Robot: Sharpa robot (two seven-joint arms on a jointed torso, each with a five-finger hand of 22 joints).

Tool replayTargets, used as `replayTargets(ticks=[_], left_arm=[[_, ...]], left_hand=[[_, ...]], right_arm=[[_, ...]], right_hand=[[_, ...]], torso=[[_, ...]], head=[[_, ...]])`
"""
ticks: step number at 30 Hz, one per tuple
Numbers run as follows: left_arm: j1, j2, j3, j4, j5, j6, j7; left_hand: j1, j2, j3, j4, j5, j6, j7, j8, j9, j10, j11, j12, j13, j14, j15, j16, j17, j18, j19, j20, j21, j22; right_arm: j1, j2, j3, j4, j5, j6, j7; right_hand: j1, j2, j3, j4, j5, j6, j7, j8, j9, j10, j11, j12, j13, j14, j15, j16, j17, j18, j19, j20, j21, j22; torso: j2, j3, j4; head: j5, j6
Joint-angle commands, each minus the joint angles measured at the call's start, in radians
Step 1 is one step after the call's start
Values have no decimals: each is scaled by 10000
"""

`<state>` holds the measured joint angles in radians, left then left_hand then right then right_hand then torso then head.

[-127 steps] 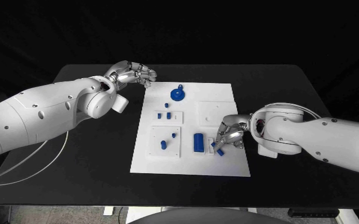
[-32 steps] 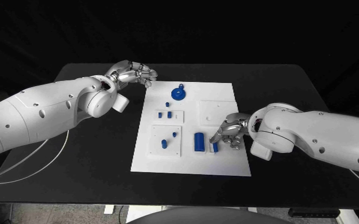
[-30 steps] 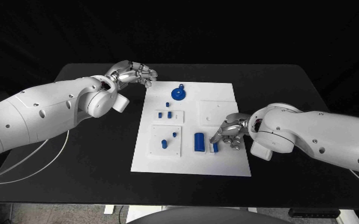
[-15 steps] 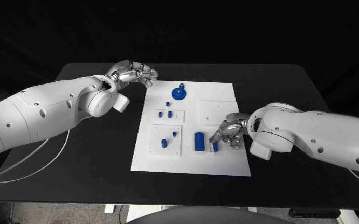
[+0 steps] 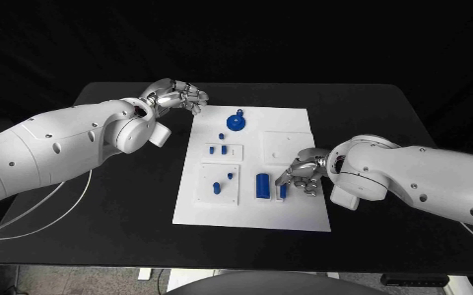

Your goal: Assemble the parts on the task board

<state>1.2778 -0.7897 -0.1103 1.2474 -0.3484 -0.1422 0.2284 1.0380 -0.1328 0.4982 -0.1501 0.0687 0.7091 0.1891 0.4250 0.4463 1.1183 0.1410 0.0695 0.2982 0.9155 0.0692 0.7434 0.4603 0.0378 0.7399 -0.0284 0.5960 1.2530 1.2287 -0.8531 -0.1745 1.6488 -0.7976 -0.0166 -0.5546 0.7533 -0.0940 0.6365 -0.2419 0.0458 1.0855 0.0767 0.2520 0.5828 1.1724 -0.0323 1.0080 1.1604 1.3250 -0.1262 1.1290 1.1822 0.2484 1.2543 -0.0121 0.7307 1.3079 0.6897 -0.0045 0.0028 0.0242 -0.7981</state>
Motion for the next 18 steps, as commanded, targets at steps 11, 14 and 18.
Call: replayTargets(ticks=[11,14,18], left_arm=[[10,18,5,3,-9,135,56],[10,17,4,1,-9,138,56],[10,20,4,-9,-9,140,56]], left_hand=[[-33,0,-19,60,-40,-76,98,64,-19,-52,-32,58,14,42,19,-72,19,194,42,-2,-71,13],[-32,-1,-19,60,-40,-76,98,66,-21,-52,-32,58,14,42,19,-74,20,194,43,-3,-73,14],[-31,1,-18,61,-40,-76,98,67,-23,-52,-32,58,14,42,19,-75,21,194,43,-3,-74,15]], right_arm=[[-12,-5,-4,80,-139,352,104],[-12,-30,-4,107,-146,398,120],[-13,-72,-3,153,-158,439,132]], right_hand=[[-113,-42,-135,-53,31,0,21,-1,-14,56,6,-50,17,17,-76,53,-10,134,14,-41,47,165],[-95,-32,-143,-80,32,-2,19,0,-14,54,4,-52,19,16,-77,52,-11,134,11,-48,46,163],[-86,-19,-146,-92,31,-3,18,1,-14,54,3,-53,20,16,-78,52,-12,134,10,-52,46,162]], torso=[[-2,-3,6],[-3,-5,8],[-1,-5,8]], head=[[2,-23],[5,-25],[10,-32]])
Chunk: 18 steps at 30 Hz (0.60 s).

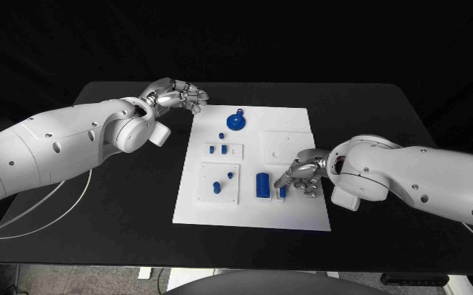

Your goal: Assemble the parts on the task board

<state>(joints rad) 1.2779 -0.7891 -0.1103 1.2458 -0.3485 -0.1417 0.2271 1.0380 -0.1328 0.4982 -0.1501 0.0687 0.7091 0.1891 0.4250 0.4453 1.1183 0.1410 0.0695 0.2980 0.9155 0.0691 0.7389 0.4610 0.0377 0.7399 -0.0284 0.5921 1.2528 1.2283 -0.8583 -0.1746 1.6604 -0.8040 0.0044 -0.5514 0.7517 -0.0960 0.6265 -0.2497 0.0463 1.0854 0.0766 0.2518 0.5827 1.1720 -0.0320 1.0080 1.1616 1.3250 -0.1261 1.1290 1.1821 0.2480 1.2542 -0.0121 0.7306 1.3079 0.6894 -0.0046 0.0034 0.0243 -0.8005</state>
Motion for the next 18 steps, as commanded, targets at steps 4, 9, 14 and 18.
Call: replayTargets(ticks=[4,9,14,18], left_arm=[[10,14,4,2,-9,144,69],[9,26,3,-27,-10,152,63],[9,55,3,-84,-10,148,54],[9,73,3,-101,-11,171,41]], left_hand=[[-29,2,-17,62,-39,-77,98,69,-16,-52,-32,58,16,42,19,-32,16,195,44,-3,-36,19],[-28,2,-17,63,-39,-79,99,71,-18,-52,-32,58,16,42,19,-34,18,195,44,-2,-38,20],[-29,2,-18,65,-40,-79,99,72,-20,-53,-31,58,16,42,19,-35,19,195,45,-2,-40,21],[-29,2,-18,66,-40,-80,99,74,-22,-52,-32,58,16,43,19,-36,21,194,45,-2,-41,23]], right_arm=[[-10,-71,-1,77,-149,218,131],[-10,-118,1,123,-180,159,251],[-10,-149,2,120,-180,159,387],[-10,-150,2,152,-173,180,423]], right_hand=[[-69,16,-49,-17,26,-3,19,4,-13,58,0,-54,9,15,-80,51,-12,138,10,-53,45,161],[-73,22,-53,-17,26,-3,20,5,-13,58,0,-54,10,15,-80,51,-13,138,10,-54,45,160],[-76,28,-57,-17,26,0,19,7,-13,60,-1,-54,10,15,-81,51,-13,138,11,-55,45,159],[-81,34,-62,-15,26,4,18,10,-12,63,-2,-53,11,15,-81,51,-13,138,13,-57,45,158]], torso=[[1,-2,2],[-3,3,-4],[-2,-2,-3],[-2,-2,-21]], head=[[16,-16],[27,-20],[12,-14],[19,-16]])
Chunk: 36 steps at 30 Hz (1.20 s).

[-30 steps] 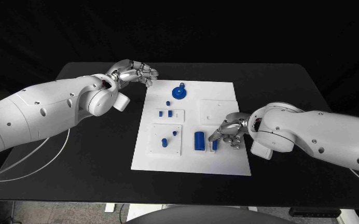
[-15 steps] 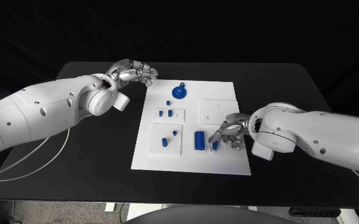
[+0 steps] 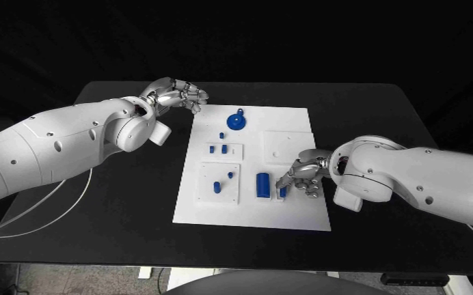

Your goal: Assemble the parts on the task board

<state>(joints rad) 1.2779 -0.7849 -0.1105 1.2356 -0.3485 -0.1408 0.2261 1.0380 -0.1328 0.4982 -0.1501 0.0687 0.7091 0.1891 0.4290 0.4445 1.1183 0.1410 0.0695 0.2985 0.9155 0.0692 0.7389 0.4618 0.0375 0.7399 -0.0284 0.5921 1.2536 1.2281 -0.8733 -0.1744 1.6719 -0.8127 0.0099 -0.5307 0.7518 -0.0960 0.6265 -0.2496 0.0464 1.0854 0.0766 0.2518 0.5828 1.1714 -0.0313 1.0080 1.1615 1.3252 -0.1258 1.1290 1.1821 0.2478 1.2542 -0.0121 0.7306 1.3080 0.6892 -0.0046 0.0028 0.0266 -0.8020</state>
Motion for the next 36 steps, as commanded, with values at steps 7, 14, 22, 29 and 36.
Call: replayTargets(ticks=[7,14,22,29,36], left_arm=[[9,32,4,-5,-13,162,42],[9,31,4,-8,-14,170,37],[9,27,4,-14,-14,172,34],[8,19,3,-13,-16,177,47],[8,22,0,-10,-19,157,73]], left_hand=[[-24,0,-17,65,-40,-80,99,38,-18,-52,-32,57,12,43,18,-39,17,197,46,-3,-45,19],[-20,-3,-18,65,-40,-81,99,41,-22,-53,-32,57,12,44,18,-41,21,197,47,-3,-49,22],[-19,-3,-18,66,-40,-82,99,46,-27,-52,-32,57,13,45,18,-44,25,197,48,-3,-52,25],[-18,-3,-18,69,-40,-82,99,49,-30,-52,-32,58,13,46,18,-46,28,197,50,-3,-55,27],[-16,0,-17,70,-39,-82,99,52,-32,-51,-32,58,14,46,18,-47,30,197,51,-3,-57,29]], right_arm=[[-8,-13,1,89,-85,121,243],[-7,-96,2,169,-91,189,285],[-6,-277,3,118,-954,-114,606],[-7,-536,3,-35,-1532,-109,2415],[-7,-788,3,-40,-3510,-756,4322]], right_hand=[[-81,33,-69,-22,26,7,16,13,-13,75,-11,-52,14,14,-86,52,-13,140,16,-60,46,157],[-78,29,-74,-29,26,7,15,14,-14,78,-12,-51,15,15,-88,53,-13,140,18,-64,46,156],[-59,3,-81,-58,26,-4,15,10,-17,78,-13,-53,17,13,-92,52,-15,140,17,-73,45,153],[139,-201,-50,-197,26,-163,55,-54,-35,15,19,-91,22,-32,-86,-18,-52,140,-27,-102,-14,118],[1507,-216,312,-411,76,-919,285,-381,-113,-69,230,-71,58,-42,94,-127,-112,140,-83,-134,-107,84]], torso=[[2,7,5],[-1,-4,1],[1,-2,10],[-1,-5,9],[3,7,11]], head=[[-19,4],[-22,8],[-25,20],[-52,70],[-31,116]])
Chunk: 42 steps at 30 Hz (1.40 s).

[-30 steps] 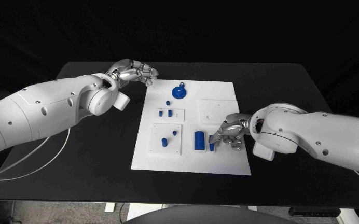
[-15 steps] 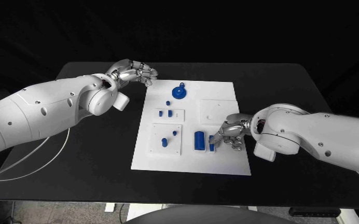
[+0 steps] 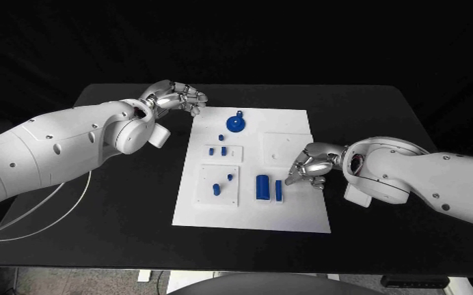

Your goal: Assemble the parts on the task board

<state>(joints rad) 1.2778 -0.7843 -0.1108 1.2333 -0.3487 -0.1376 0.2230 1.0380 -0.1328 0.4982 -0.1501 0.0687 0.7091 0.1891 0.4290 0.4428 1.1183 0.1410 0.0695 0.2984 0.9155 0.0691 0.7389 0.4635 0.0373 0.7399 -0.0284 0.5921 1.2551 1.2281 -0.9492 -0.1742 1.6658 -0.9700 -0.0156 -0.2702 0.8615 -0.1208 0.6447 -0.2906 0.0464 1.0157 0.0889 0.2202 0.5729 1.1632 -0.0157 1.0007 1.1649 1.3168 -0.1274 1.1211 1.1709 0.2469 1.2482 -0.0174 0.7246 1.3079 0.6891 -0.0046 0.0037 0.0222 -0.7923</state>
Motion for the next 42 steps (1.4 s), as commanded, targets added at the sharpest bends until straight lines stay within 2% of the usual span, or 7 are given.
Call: replayTargets(ticks=[1,4,7,15,28,34,42], left_arm=[[8,15,2,13,-17,127,107],[7,15,-1,16,-17,115,127],[7,21,-4,9,-17,105,140],[7,20,-9,20,-17,109,151],[6,31,-12,17,-19,128,153],[6,28,-13,13,-19,140,144],[5,16,-13,6,-19,165,131]], left_hand=[[-16,1,-17,70,-39,-82,99,53,-16,-51,-32,58,14,46,18,-48,14,199,51,-2,-58,15],[-15,0,-17,69,-39,-82,99,54,-18,-50,-32,59,15,46,18,-49,16,199,51,-2,-59,16],[-13,1,-16,69,-38,-82,99,55,-19,-49,-33,59,15,47,18,-49,17,199,51,-3,-60,17],[-7,4,-15,68,-36,-81,98,60,-22,-46,-34,61,16,48,18,-51,20,199,52,-3,-63,20],[-5,7,-15,68,-35,-81,98,64,-26,-43,-35,62,17,49,18,-53,24,199,53,-3,-66,23],[-4,10,-15,69,-34,-82,98,66,-29,-44,-35,62,17,49,18,-54,26,199,54,-3,-67,25],[-3,12,-16,69,-34,-84,99,68,-32,-45,-35,61,18,50,18,-56,29,199,56,-3,-70,28]], right_arm=[[-6,-41,0,11,-2312,-717,1851],[-7,-45,0,-23,-2747,-1185,2326],[-7,-32,-1,-12,-3032,-1439,2510],[-71,120,-5,-98,-3830,-1570,2463],[-248,379,-7,-180,-4242,-1154,2156],[-319,436,-8,-170,-4130,-959,2147],[-453,502,-9,-187,-4116,-725,2080]], right_hand=[[834,-6,316,27,171,-259,190,-73,-14,24,104,29,34,60,141,-39,7,148,-1,-89,-44,85],[1290,-222,580,86,144,-391,259,-124,-33,52,169,67,36,92,204,-27,18,149,62,-48,-42,80],[1551,-321,690,68,158,-519,307,-179,-59,81,215,103,41,119,247,-1,37,149,104,-44,-25,91],[1837,-329,788,91,180,-533,352,-176,-91,149,266,152,32,142,304,43,71,149,130,-20,3,120],[1727,-352,773,252,106,-368,323,-93,-116,170,240,135,-7,135,283,39,75,149,122,20,5,132],[1401,-396,695,618,110,-154,246,15,-131,175,168,121,-38,133,217,35,76,149,125,25,1,132],[1320,-398,676,711,136,-31,202,79,-140,167,128,113,-49,128,180,31,78,149,112,16,-1,138]], torso=[[5,6,0],[-1,7,-11],[2,12,-18],[10,8,-7],[4,0,0],[5,-5,-5],[6,4,-10]], head=[[17,25],[16,30],[17,32],[9,49],[11,25],[13,-7],[32,-37]])
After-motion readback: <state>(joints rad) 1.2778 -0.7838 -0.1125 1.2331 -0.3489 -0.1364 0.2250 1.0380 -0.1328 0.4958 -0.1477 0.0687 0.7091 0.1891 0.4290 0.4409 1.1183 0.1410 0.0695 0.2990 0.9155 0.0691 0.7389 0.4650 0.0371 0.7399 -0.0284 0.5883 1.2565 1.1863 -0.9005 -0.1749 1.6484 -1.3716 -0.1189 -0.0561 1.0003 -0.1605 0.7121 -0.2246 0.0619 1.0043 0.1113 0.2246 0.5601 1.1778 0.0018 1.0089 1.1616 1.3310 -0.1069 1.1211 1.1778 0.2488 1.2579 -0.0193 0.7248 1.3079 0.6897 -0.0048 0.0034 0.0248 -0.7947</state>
